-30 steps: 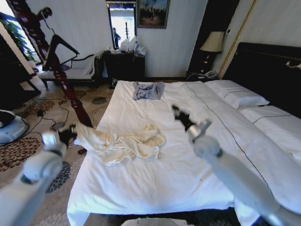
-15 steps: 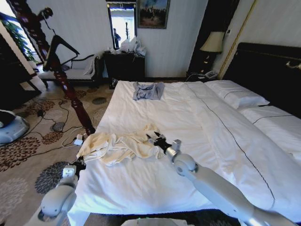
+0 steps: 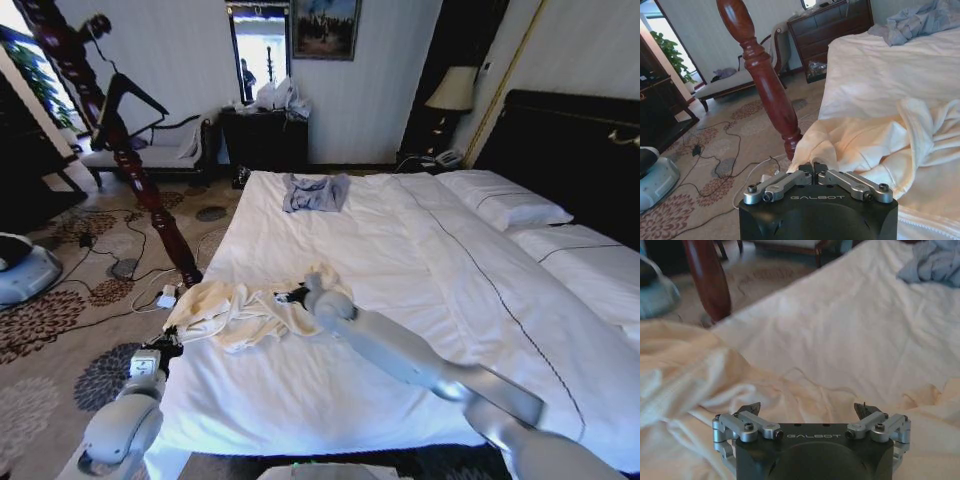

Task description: Pick up the clothes from the bed and hang them on the clothes hanger.

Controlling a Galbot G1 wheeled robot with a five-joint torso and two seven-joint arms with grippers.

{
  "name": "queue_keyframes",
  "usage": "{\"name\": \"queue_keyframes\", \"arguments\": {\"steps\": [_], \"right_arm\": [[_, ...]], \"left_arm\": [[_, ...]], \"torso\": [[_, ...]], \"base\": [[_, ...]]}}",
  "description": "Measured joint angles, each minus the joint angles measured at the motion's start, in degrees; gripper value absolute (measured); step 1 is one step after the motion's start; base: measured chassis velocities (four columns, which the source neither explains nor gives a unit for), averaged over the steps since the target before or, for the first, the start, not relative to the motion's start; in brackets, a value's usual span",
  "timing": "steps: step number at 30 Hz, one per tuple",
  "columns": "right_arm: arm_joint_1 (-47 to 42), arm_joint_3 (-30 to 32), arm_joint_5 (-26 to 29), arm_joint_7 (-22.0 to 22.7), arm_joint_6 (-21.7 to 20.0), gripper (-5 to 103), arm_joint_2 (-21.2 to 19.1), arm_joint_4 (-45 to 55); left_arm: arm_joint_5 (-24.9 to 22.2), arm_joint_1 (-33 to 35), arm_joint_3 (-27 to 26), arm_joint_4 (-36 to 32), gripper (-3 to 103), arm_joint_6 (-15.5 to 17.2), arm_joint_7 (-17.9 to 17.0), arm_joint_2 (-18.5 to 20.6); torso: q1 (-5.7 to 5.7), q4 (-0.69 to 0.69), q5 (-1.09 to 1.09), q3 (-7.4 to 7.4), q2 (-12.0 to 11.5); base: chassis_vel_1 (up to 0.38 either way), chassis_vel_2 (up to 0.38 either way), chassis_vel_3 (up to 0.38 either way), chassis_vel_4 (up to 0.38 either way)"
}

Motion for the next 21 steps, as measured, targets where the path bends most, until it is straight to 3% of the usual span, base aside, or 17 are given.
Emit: {"name": "queue_keyframes", "arguments": {"steps": [5,10,12,15,17,18,19,21], "right_arm": [[0.91,-0.38,-0.81,2.83,-2.99,102,2.42,-5.11],[0.19,-0.04,-2.27,3.47,-4.34,90,2.21,-6.98],[-0.15,0.26,-2.47,3.47,-4.51,85,1.86,-6.92],[-0.94,0.75,-3.12,2.45,-3.84,69,0.89,-6.3],[-1.08,0.79,-3.53,1.85,-3.2,69,0.64,-6.22],[-1.6,0.91,-5.35,-0.59,-0.9,58,-0.15,-6.05],[-1.78,0.96,-5.91,-1.36,-0.25,58,-0.39,-5.98],[-2.39,1.58,-6.48,-2.77,1.02,48,-1.2,-5.21]], "left_arm": [[-0.13,-0.05,-0.35,-0.4,0,0.05,-0.14,-0.01],[-0.17,-0.64,-0.16,-0.41,0,0.12,-0.28,-0.06],[-0.2,-0.84,-0.04,-0.38,0,0.15,-0.31,-0.08],[-0.23,-1.29,0.11,-0.06,0,0.21,-0.45,-0.07],[-0.24,-1.37,0.13,0.02,0,0.21,-0.49,-0.07],[-0.29,-1.57,0.15,0.16,0,0.23,-0.66,-0.02],[-0.35,-1.63,0.15,0.2,0,0.23,-0.72,0.02],[-0.51,-1.79,-0.02,0.29,0,0.23,-0.97,0.15]], "torso": [[0.0,-0.01,0.01,0.0,0.0],[0.0,-0.01,0.02,0.0,0.0],[0.0,-0.01,0.02,0.0,0.0],[-0.01,-0.02,0.02,0.0,0.0],[-0.01,-0.01,0.02,0.0,0.0],[-0.01,-0.01,0.02,-0.01,0.0],[-0.01,-0.01,0.02,-0.01,0.0],[-0.02,-0.01,0.03,-0.01,0.0]], "base": [[0.0,0.0,0.0,0.0],[0.0,0.0,0.0,0.0],[0.0,0.0,0.0,0.0],[0.0,0.0,0.0,0.0],[0.0,0.0,0.0,0.0],[0.0,0.0,0.0,0.0],[0.0,0.0,0.0,0.0],[0.0,0.0,0.0,0.0]]}}
